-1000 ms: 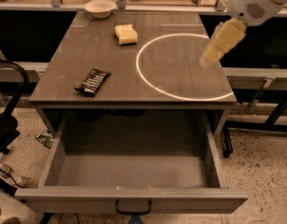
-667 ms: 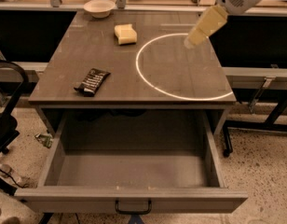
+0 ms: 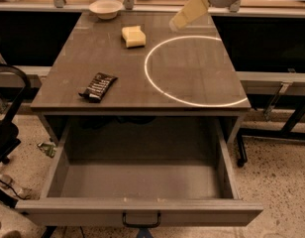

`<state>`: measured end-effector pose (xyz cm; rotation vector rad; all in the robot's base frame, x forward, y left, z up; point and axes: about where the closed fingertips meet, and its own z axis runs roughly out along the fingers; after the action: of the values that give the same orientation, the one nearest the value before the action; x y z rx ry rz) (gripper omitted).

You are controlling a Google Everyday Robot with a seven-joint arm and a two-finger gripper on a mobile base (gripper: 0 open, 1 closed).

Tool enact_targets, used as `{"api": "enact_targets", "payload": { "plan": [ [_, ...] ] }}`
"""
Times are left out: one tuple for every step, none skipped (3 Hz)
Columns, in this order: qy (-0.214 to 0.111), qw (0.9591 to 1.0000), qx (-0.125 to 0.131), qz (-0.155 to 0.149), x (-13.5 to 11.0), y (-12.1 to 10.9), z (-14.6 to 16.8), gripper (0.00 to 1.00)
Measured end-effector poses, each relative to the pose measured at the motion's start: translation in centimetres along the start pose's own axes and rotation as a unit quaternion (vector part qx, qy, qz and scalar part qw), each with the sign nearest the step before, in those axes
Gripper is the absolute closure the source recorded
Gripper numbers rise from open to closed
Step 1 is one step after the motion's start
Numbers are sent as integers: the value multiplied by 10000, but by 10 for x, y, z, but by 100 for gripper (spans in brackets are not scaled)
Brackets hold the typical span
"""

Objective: Place sponge into top drawer

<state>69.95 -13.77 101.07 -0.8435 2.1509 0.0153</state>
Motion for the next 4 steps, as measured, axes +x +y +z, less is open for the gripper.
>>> {"api": "enact_targets", "payload": {
  "plan": [
    [-52, 9965, 31, 829, -8, 1, 14, 0],
    [-53, 9924, 19, 1232, -9, 2, 15, 0],
    [-82, 9929, 4, 1190, -12, 5, 18, 0],
    [-166, 9941, -39, 1074, -22, 11, 27, 0]
  ]
}}
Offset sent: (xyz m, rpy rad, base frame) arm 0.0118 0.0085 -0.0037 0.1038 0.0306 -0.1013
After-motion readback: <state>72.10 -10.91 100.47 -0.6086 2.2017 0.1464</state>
